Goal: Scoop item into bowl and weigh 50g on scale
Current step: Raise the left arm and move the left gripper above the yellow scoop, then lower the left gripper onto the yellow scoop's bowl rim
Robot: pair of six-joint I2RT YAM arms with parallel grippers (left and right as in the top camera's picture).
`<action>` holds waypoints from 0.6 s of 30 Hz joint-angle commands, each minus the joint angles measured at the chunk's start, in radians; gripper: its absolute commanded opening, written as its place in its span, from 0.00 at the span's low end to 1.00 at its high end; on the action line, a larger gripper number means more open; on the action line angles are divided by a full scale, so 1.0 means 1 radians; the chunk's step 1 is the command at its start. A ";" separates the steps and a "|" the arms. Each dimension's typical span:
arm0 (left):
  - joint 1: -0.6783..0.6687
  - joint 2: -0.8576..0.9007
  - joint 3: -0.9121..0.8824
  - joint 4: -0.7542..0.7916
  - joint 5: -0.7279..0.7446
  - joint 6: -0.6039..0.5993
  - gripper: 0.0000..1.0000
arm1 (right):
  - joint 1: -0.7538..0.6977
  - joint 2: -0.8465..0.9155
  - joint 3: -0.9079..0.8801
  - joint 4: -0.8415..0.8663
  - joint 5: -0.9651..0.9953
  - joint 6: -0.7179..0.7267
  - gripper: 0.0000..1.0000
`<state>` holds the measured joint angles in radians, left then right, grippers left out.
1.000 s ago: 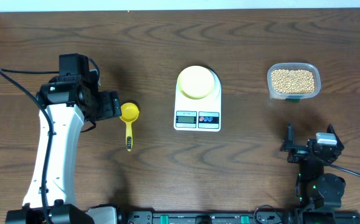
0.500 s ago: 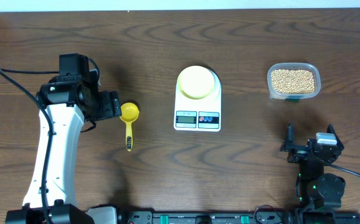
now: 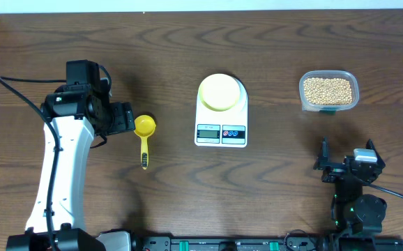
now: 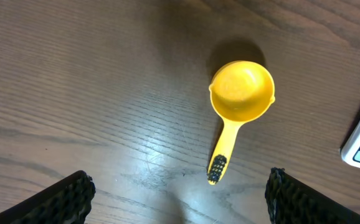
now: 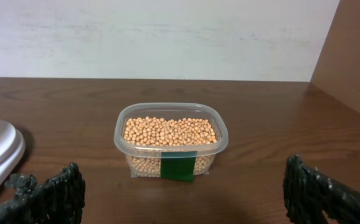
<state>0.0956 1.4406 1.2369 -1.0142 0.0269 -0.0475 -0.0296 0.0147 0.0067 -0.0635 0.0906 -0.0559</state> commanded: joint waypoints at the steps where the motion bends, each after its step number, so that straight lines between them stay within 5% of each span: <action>1: 0.000 0.015 0.024 -0.001 -0.017 0.014 0.90 | 0.004 -0.008 -0.001 -0.003 0.011 -0.002 0.99; 18: 0.000 0.130 0.024 0.032 -0.017 0.014 0.90 | 0.004 -0.008 -0.001 -0.003 0.011 -0.002 0.99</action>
<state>0.0956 1.5570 1.2369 -0.9874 0.0227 -0.0475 -0.0296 0.0147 0.0067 -0.0631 0.0906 -0.0559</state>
